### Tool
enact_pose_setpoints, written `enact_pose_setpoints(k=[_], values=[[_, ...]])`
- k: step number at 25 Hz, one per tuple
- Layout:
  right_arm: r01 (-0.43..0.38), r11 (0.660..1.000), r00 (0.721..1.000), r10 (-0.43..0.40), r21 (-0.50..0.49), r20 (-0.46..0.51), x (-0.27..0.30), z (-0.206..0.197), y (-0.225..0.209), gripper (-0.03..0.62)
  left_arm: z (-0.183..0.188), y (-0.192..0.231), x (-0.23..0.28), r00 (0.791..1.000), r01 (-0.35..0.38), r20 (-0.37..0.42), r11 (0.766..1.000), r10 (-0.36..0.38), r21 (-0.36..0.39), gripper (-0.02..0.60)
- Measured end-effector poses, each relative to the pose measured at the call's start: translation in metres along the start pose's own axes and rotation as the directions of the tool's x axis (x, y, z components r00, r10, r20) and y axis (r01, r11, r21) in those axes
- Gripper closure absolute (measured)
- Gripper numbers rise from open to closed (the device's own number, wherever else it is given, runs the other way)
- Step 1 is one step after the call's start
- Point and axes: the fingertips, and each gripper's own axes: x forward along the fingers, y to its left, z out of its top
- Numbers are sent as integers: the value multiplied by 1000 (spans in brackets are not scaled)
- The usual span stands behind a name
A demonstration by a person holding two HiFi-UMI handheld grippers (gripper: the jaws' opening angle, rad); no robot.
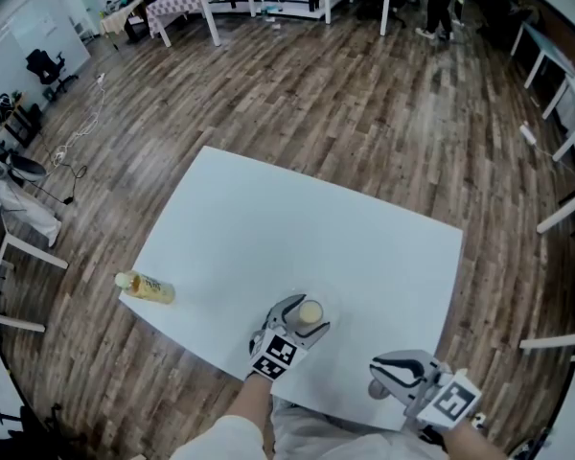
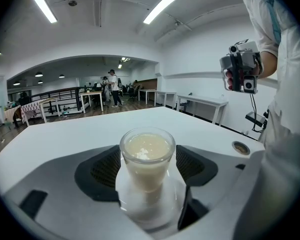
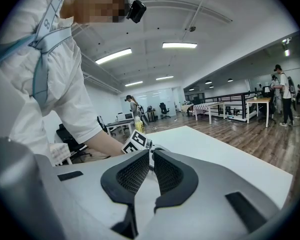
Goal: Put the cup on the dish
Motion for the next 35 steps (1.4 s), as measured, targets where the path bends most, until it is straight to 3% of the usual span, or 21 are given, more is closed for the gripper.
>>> enact_pose_setpoints(k=[17, 27, 31, 35], values=[[-2, 1000, 1000, 2, 1, 20, 7, 5, 6, 559, 30, 0, -24, 994, -14, 112, 1000, 14, 0, 236], [-4, 1000, 999, 5, -11, 50, 11, 13, 15, 559, 72, -7, -61, 974, -44, 224, 999, 38, 21, 241], [-8, 1000, 999, 9, -26, 47, 14, 14, 20, 559, 85, -13, -79, 965, -55, 260, 998, 44, 34, 317], [-4, 1000, 998, 6, -31, 61, 11, 17, 24, 559, 101, -29, -97, 956, -35, 293, 998, 19, 48, 460]])
